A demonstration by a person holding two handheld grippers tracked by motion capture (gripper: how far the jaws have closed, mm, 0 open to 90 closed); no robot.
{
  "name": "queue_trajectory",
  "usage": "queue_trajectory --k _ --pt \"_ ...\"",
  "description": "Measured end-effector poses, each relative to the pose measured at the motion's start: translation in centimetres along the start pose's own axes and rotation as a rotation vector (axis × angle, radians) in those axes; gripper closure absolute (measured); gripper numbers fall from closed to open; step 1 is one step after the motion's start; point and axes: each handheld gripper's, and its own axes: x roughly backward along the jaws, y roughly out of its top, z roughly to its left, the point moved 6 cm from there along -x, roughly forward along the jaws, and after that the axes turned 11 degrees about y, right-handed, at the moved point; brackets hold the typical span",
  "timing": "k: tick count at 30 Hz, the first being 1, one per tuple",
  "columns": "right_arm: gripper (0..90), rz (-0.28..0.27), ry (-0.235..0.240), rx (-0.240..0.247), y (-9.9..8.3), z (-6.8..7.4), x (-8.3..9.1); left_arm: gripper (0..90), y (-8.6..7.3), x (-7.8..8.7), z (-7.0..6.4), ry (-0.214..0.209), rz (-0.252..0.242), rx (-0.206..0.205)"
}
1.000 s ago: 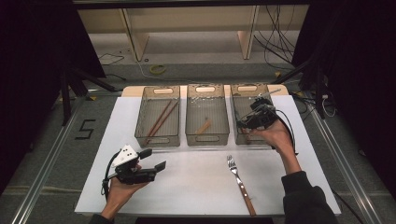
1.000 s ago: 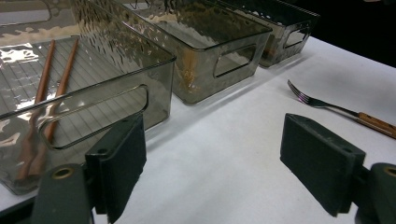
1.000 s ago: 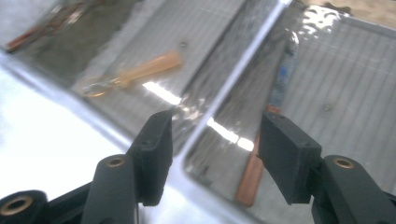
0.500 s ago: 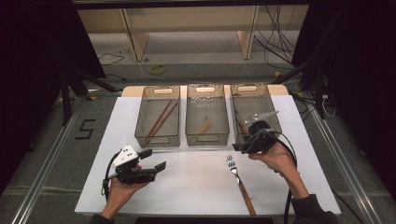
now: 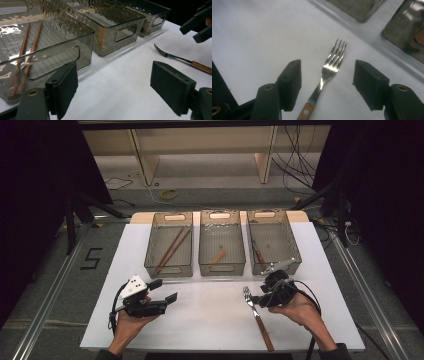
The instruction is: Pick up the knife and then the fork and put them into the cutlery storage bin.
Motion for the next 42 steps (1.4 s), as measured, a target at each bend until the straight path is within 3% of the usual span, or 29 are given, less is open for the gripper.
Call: queue_trajectory --k 15,22,42 --pt "44.0 0.114 0.018 0.009 -2.7 1.5 -1.7 21.4 0.0 0.1 0.0 -0.001 -0.002 -0.002" --pt "46.4 0.157 0.004 0.007 -4.0 1.6 -2.4 21.4 0.0 0.0 -0.1 -0.001 -0.001 -0.005" --pt "59.5 0.227 -0.015 0.044 -5.3 1.9 -3.3 21.4 0.0 0.0 -0.1 -0.002 -0.001 -0.005"
